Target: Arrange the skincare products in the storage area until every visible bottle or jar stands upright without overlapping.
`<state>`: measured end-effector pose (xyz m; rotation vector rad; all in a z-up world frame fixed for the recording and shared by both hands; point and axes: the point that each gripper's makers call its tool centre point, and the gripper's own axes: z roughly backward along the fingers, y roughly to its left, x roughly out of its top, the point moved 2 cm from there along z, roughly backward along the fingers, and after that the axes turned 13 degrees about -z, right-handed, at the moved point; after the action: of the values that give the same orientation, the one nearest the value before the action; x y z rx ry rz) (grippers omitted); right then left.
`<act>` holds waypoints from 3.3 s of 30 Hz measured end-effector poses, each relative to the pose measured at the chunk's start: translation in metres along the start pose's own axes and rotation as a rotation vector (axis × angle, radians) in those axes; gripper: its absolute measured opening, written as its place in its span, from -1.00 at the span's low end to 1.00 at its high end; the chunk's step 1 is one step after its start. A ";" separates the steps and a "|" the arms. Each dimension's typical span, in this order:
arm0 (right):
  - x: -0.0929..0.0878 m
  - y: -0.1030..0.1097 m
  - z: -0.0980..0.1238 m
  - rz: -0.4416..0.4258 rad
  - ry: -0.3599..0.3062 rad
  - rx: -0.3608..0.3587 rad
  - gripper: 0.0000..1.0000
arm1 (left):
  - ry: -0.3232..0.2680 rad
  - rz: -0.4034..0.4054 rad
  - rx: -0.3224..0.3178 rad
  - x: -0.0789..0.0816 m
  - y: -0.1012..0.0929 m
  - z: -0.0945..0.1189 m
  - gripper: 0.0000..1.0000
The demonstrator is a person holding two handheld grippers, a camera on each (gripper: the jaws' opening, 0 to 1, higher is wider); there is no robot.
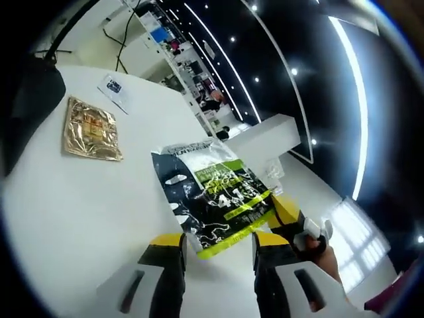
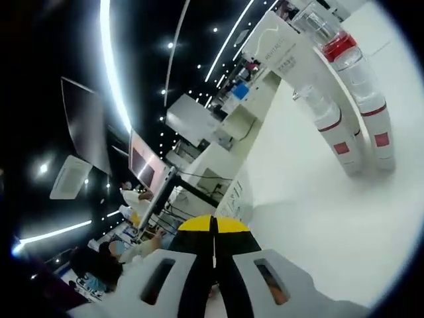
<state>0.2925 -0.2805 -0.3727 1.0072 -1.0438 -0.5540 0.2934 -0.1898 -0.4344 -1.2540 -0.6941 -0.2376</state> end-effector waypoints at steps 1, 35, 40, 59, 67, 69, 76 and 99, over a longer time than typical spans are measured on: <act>-0.001 -0.002 0.001 0.001 0.003 -0.003 -1.00 | 0.001 -0.002 0.004 0.001 0.002 0.000 -0.28; -0.058 -0.041 0.027 -0.195 0.124 0.077 -1.00 | -0.020 -0.201 -0.085 0.017 -0.021 0.023 -1.00; -0.064 -0.040 0.028 -0.263 0.134 0.100 -0.99 | -0.026 -0.153 -0.095 0.017 -0.021 0.026 -1.00; -0.083 -0.035 0.016 -0.239 0.221 0.059 -0.91 | 0.110 -0.073 -0.117 -0.017 -0.020 0.040 -1.00; -0.083 -0.035 0.016 0.009 0.218 0.019 -1.00 | 0.134 -0.120 -0.065 -0.021 -0.014 0.041 -1.00; -0.081 -0.031 0.015 0.076 0.210 0.010 -1.00 | 0.134 -0.120 -0.055 -0.021 -0.013 0.040 -1.00; -0.072 -0.028 0.015 0.222 0.144 -0.031 -1.00 | 0.126 -0.130 -0.038 -0.016 -0.013 0.034 -1.00; -0.041 -0.054 0.001 0.357 -0.029 -0.229 -1.00 | 0.193 -0.289 0.061 0.002 0.004 -0.015 -1.00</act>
<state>0.2782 -0.2738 -0.4390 0.5954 -1.1268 -0.3841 0.3016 -0.2018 -0.4382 -1.0537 -0.7085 -0.5638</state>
